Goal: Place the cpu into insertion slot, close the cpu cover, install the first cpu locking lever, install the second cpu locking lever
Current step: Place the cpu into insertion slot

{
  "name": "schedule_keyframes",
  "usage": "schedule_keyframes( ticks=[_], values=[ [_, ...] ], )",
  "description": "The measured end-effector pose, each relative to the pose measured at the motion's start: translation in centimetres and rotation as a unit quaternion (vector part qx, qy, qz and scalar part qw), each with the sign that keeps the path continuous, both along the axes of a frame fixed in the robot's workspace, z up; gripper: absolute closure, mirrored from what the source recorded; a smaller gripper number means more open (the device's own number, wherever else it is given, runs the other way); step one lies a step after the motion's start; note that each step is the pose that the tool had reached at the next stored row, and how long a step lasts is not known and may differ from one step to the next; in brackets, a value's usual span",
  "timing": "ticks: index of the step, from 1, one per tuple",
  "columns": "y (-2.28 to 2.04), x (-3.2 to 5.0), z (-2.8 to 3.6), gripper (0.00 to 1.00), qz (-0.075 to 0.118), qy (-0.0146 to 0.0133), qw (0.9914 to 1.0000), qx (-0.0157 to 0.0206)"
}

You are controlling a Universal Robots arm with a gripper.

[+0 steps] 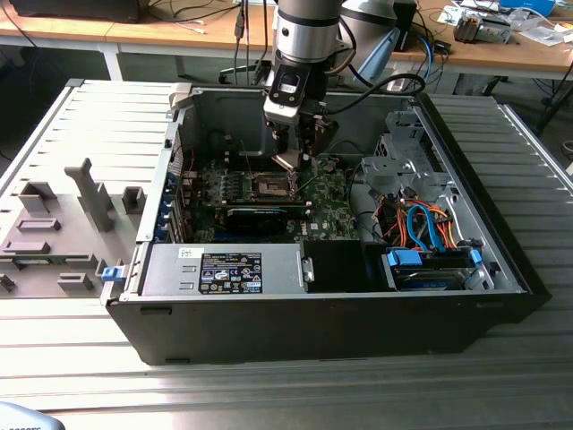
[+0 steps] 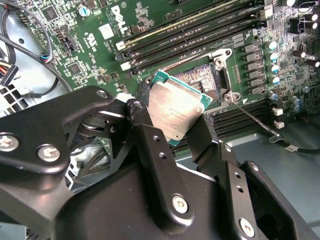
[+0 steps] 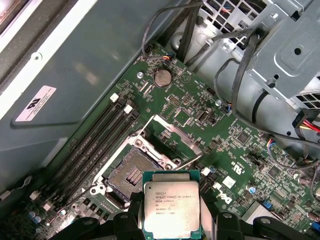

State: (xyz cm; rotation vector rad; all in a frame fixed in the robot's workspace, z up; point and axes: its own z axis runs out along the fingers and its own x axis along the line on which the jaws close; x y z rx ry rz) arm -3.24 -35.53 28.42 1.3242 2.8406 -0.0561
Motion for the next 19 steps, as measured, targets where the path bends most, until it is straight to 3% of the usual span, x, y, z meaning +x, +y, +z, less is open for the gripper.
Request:
schedule_keyframes(
  ticks=[19],
  values=[
    [0.00, 0.00, -0.03, 0.46, -0.009, 0.0000, 0.99996, 0.0000]
  ],
)
